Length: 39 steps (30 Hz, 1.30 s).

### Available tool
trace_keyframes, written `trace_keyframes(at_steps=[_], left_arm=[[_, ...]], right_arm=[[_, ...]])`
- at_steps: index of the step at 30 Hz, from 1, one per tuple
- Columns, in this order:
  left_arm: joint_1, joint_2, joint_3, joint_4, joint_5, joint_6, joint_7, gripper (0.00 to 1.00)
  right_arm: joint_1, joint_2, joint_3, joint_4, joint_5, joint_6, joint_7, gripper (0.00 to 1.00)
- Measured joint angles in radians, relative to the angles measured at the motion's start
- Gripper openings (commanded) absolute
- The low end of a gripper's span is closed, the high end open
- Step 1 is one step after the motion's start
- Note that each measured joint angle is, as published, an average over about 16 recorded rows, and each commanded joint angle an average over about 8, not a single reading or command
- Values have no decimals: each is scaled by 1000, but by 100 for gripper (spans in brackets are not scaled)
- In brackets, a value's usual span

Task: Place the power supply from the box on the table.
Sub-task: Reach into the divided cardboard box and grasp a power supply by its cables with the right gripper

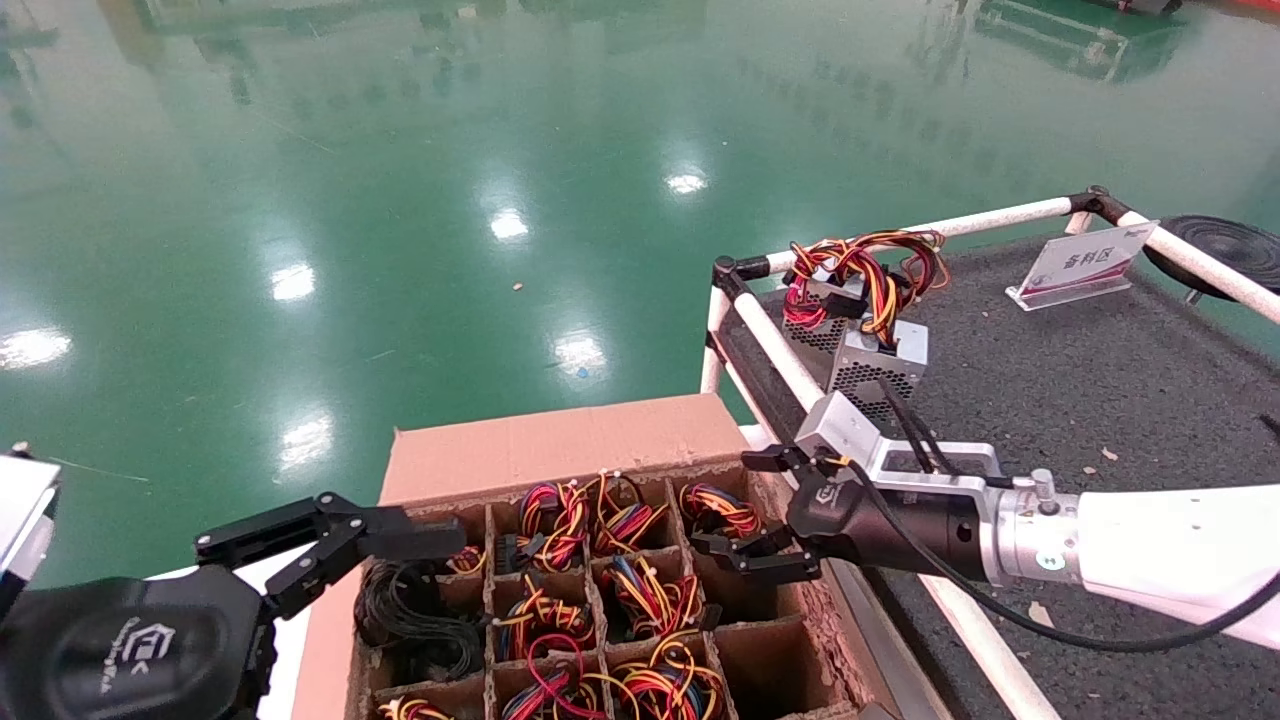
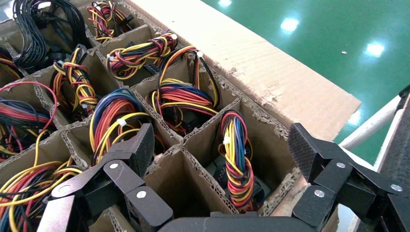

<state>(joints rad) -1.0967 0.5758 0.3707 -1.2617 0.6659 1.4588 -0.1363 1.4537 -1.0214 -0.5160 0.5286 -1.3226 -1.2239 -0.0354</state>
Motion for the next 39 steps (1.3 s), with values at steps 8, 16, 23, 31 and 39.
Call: trace_keyframes(at_steps=[8, 16, 23, 31, 39], left_arm=[[0, 0, 0, 0, 0, 0, 0, 100], [0, 0, 0, 0, 0, 0, 0, 100], [0, 0, 0, 0, 0, 0, 0, 100], [0, 0, 0, 0, 0, 0, 0, 100], [0, 0, 0, 0, 0, 0, 0, 100]], right_arm=[[21, -31, -2, -82, -1, -3, -41, 0], [36, -57, -2, -152, 0, 1, -77, 0], [50, -72, 0, -208, 0, 9, -105, 0], [65, -82, 4, -265, 3, 13, -133, 0], [72, -90, 9, -309, 10, 11, -158, 0]])
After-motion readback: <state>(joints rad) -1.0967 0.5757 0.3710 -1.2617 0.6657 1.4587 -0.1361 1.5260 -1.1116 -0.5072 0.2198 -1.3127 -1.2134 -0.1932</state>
